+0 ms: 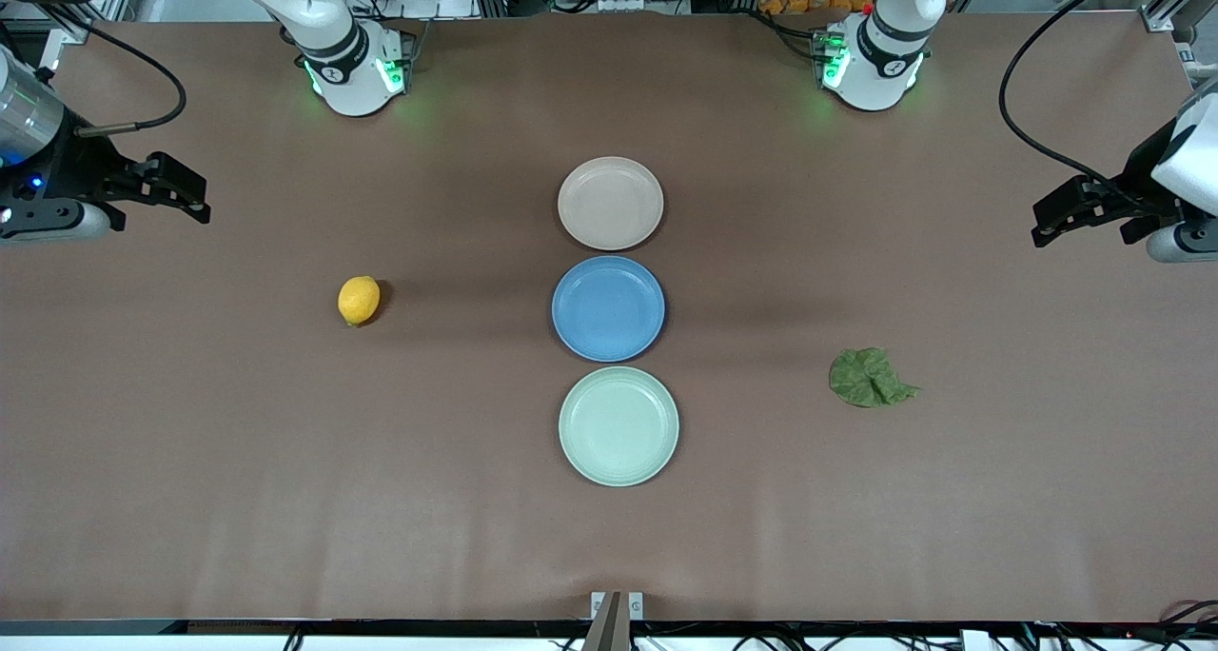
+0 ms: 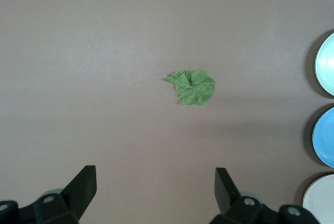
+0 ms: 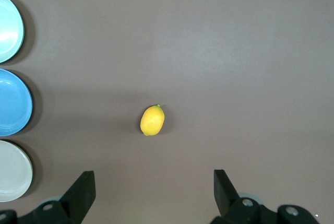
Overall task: Place lemon and lettuce in plates
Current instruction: 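Move the right gripper toward the lemon while the left gripper approaches the lettuce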
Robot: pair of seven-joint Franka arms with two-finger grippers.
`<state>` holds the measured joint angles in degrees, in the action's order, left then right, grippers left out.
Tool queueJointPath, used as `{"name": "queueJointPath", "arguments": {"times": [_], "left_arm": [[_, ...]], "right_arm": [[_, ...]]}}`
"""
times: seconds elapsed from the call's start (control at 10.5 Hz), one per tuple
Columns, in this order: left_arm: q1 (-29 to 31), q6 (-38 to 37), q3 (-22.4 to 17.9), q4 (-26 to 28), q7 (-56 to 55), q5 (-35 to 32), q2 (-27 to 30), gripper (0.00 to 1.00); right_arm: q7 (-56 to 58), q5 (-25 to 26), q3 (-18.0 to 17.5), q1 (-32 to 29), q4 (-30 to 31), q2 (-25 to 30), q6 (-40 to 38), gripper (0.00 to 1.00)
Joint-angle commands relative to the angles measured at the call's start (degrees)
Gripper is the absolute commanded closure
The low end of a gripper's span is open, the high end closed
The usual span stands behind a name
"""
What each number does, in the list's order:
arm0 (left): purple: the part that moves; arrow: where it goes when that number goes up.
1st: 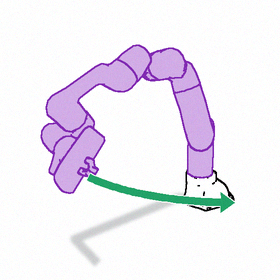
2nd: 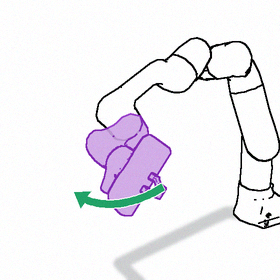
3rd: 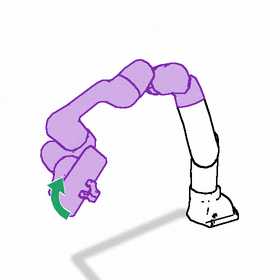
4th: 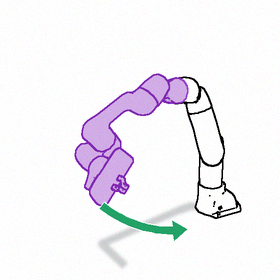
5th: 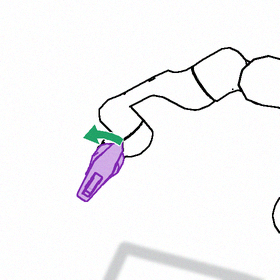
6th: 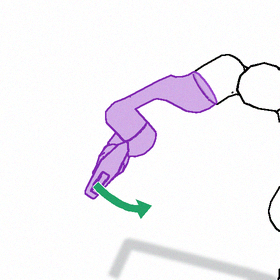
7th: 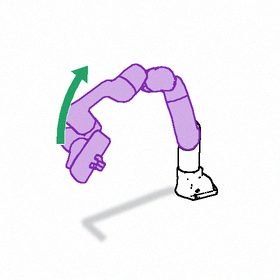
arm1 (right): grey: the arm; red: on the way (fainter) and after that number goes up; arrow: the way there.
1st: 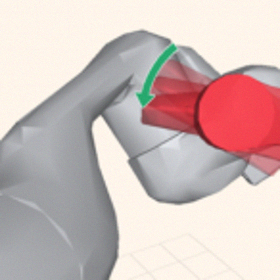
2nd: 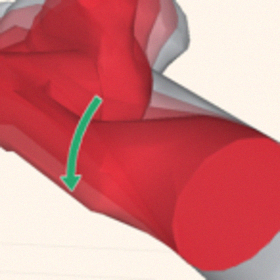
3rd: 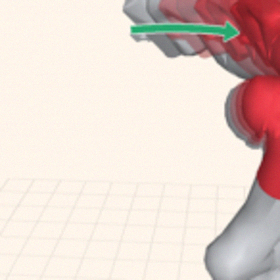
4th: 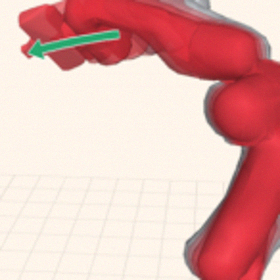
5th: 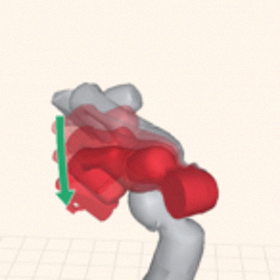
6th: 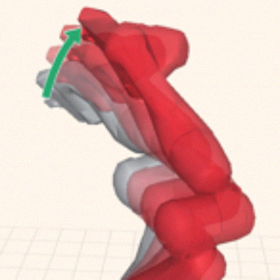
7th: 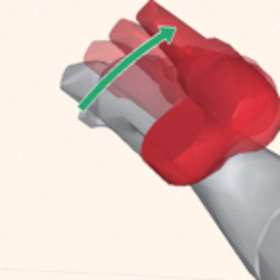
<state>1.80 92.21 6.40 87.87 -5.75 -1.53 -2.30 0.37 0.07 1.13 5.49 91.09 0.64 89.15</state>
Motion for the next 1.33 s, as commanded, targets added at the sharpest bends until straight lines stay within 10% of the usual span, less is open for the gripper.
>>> {"name": "queueJointPath", "arguments": {"times": [0.0, 0.48, 0.86, 1.24], "left_arm": [[0.5, 0.5, 0.1, -0.2, 0.3, 0.8, 0.0, 0.0], [0.3, 1.7, 0.1, 1.9, 0.4, 0.3, -7.9, 0.0], [1.7, 20.9, 0.2, 14.9, 0.3, 0.4, -12.6, 0.0], [-0.2, 30.9, 0.5, 14.8, -0.9, 0.5, -24.4, 0.0]], "right_arm": [[-0.7, -1.1, -0.4, -0.8, 1.1, 1.3, -0.2, 0.0], [-0.7, -1.1, -0.4, -2.3, 3.5, 0.1, 3.5, 0.0], [-0.7, -1.1, -0.5, -1.8, 12.8, -4.7, 14.1, 0.0], [-3.0, -6.1, -0.8, -1.4, 19.3, -11.4, 19.4, 0.0]]}}
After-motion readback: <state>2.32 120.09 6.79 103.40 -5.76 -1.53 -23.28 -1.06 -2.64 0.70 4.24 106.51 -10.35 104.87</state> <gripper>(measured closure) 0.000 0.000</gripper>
